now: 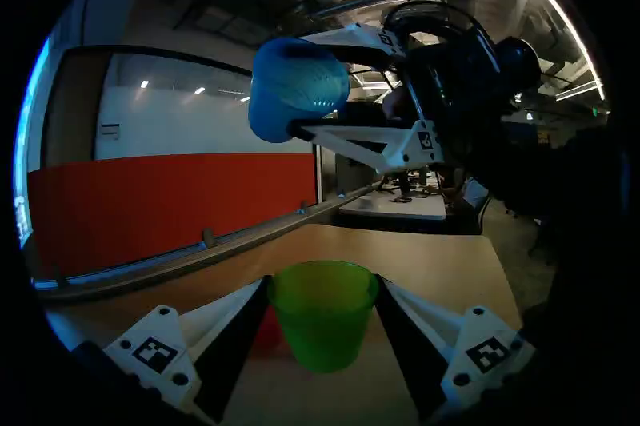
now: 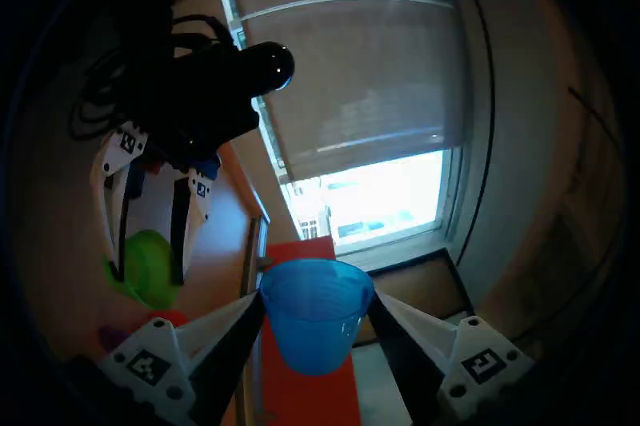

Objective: Pour water

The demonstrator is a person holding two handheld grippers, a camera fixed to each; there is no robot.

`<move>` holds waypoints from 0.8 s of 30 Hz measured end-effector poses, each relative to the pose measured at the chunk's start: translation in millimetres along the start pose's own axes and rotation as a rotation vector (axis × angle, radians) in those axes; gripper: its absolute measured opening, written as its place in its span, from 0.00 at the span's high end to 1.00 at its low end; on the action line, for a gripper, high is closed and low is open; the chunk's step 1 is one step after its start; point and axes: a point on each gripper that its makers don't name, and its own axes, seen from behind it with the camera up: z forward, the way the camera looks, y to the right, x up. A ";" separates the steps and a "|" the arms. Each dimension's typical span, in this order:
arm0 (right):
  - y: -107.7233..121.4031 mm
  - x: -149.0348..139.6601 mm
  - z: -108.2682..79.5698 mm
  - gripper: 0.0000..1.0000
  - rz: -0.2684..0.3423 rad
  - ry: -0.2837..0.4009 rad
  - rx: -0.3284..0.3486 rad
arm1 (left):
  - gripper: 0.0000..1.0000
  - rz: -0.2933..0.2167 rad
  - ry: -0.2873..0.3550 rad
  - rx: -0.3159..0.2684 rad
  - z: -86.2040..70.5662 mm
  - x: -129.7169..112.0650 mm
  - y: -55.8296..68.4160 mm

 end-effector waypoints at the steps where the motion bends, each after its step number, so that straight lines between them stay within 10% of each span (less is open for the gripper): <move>1: -0.2 -0.3 -1.0 0.10 0.029 0.002 -0.001 | 0.10 0.001 0.000 0.001 -0.3 0.5 -0.1; 24: -6.9 -5.9 -14.1 0.10 0.880 0.075 0.024 | 0.10 0.012 -0.005 0.012 -3.3 5.6 -1.6</move>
